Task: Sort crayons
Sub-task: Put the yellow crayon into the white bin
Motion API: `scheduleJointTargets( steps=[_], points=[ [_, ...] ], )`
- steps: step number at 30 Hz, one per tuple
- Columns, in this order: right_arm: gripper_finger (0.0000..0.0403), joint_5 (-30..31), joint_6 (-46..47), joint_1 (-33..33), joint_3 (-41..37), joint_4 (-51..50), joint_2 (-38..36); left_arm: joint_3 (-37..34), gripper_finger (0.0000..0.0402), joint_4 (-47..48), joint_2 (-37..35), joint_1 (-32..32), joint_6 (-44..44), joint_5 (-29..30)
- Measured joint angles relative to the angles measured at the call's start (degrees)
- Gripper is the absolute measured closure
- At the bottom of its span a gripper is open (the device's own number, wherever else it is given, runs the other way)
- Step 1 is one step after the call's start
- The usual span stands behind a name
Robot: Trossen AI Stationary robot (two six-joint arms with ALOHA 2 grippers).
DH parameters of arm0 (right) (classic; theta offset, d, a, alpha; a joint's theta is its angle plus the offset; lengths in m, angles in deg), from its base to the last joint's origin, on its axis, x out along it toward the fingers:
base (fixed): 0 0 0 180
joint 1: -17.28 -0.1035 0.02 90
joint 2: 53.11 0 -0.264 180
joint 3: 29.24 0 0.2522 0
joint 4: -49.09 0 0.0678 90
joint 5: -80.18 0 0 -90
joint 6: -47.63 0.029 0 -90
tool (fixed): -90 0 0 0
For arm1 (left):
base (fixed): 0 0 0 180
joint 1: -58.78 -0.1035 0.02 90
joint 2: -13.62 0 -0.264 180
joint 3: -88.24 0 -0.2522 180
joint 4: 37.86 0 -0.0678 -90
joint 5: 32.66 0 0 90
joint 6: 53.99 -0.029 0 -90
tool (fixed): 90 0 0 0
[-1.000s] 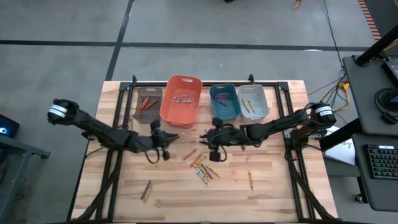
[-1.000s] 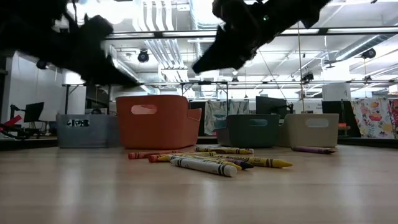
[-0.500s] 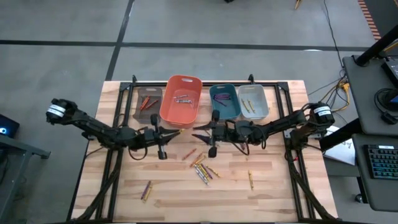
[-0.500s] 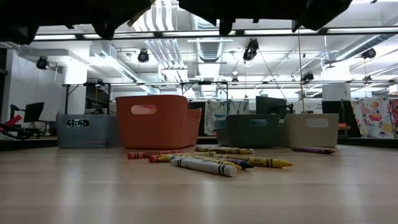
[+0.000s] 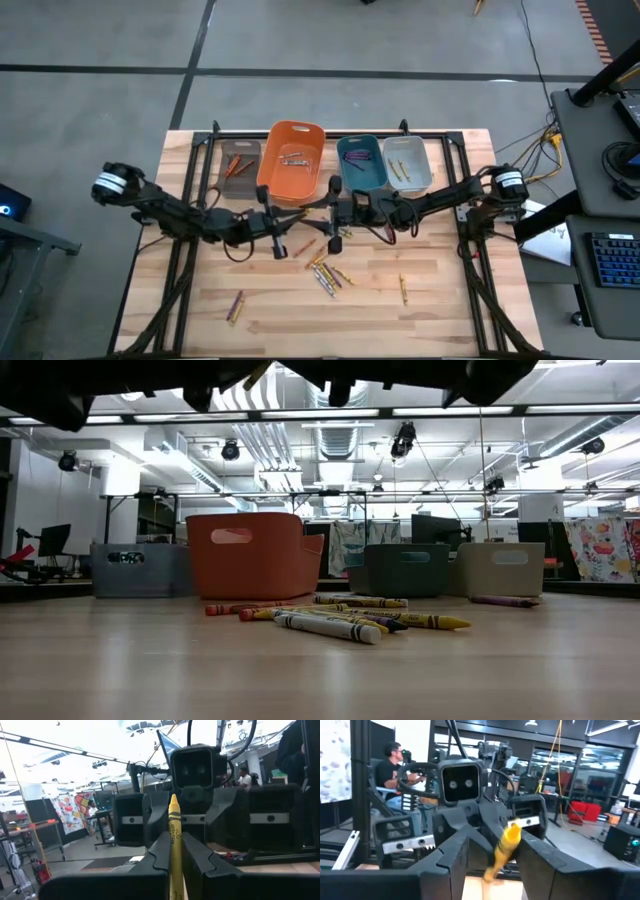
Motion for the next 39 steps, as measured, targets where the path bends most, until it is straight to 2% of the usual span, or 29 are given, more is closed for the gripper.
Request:
scheduleJointTargets(
  steps=[9,13,21,32,39],
  points=[
    [0.0284,-0.12,-0.51,0.0,0.0,0.41,0.02,-0.29,0.0401,-0.06,0.12,-0.12,0.47,0.0],
    [0.0305,-0.12,-0.49,0.0,0.0,1.4,0.02,-0.55,0.0388,0.02,0.12,-0.15,0.57,0.02],
    [0.0385,0.54,-0.55,0.24,0.0,2.04,0.02,-0.57,0.035,0.02,0.12,-0.2,0.46,3.83],
    [0.0389,1.34,1.96,2.64,0.0,-0.42,-1.43,-0.59,0.0324,0.02,0.07,-0.43,0.15,5.02],
    [0.0389,1.66,3.32,4.15,0.06,-6.19,-4.35,-0.68,0.03,0.42,0.03,-1.26,-0.7,7.64]
  ],
)
